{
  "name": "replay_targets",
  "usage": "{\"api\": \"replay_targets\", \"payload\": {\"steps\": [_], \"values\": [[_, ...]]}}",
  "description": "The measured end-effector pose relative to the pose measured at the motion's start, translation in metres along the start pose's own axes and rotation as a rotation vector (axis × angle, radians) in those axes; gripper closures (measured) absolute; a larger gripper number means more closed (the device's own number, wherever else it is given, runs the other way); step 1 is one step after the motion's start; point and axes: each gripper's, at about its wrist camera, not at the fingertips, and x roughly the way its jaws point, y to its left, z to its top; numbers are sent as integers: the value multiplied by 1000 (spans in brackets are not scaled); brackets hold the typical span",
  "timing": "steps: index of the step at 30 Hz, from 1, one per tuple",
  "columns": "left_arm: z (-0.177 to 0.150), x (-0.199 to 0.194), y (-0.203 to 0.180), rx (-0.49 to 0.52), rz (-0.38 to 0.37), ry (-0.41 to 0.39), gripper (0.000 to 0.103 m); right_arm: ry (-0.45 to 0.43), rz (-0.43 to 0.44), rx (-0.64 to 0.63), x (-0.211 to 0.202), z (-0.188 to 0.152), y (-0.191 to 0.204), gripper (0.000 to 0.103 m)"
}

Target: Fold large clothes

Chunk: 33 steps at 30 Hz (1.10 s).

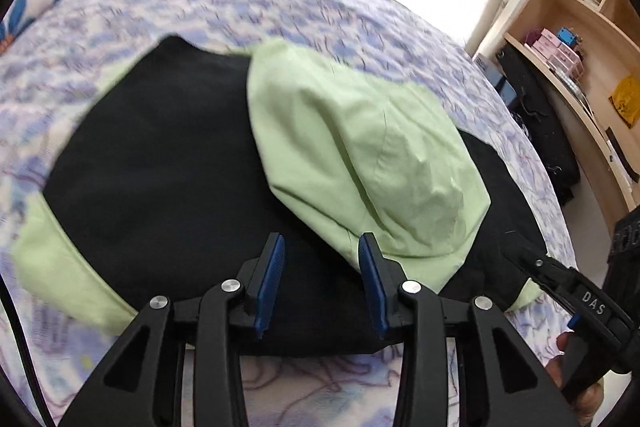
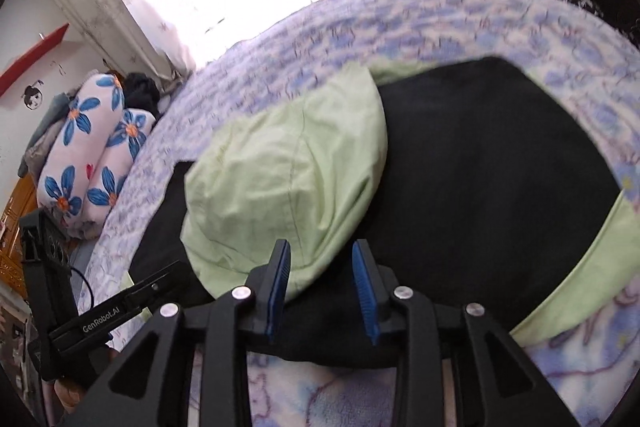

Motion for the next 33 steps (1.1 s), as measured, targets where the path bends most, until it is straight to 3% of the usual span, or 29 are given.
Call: {"api": "replay_targets", "payload": {"steps": [6,14,19,22,25,26,27,28,30,33], "values": [[24,-7,-13,22,-10,-66,67,-62,18,-74,-2,10,19,71],[63,4,-12,20,-54,-136,67,-81,54,-124,36,35,51,71],[82,35,-8,-12,-36,-111,67,-5,61,-150,80,47,57,71],[83,61,-2,-9,16,-44,67,51,2,-173,106,46,52,71],[74,88,14,-3,185,23,79,7,-171,-181,108,48,33,81],[71,91,19,-3,195,26,80,-11,-221,-166,106,49,20,97],[68,91,25,-10,167,13,80,-19,-235,-139,104,51,7,103],[66,90,29,-13,152,2,80,-24,-250,-103,100,52,-7,103],[63,88,30,-2,148,-6,80,-17,-199,-38,94,53,-26,103],[61,87,29,13,162,-12,80,-20,-217,-57,91,50,-22,103]]}}
